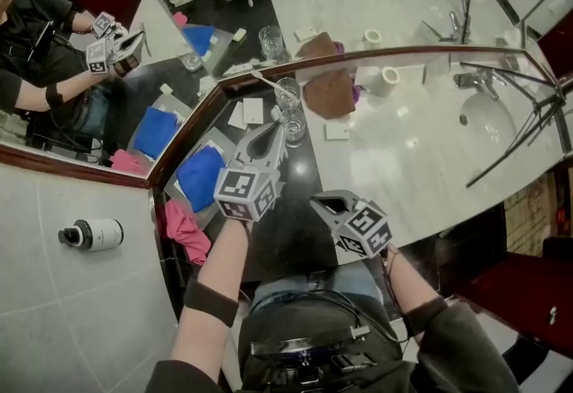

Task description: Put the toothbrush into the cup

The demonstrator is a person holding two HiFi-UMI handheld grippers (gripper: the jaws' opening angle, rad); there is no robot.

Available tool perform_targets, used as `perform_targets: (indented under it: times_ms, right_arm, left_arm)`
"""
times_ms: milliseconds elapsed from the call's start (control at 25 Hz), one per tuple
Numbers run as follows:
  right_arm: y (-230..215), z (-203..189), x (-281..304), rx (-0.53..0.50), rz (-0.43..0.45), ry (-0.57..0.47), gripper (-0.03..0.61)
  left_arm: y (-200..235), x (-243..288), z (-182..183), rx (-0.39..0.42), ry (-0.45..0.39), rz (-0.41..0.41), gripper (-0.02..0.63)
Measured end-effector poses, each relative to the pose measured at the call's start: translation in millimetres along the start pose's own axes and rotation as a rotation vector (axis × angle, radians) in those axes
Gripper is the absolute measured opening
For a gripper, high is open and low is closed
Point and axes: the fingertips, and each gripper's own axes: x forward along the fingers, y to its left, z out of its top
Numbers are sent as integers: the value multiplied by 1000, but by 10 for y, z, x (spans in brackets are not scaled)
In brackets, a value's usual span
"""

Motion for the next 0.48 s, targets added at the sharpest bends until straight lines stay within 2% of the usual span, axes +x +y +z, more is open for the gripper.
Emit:
perform_targets:
  times_ms: [480]
  right_arm:
    - [347, -23, 795, -53, 207, 40, 20]
  left_arm:
    - [590, 523, -18, -80, -136, 31, 18]
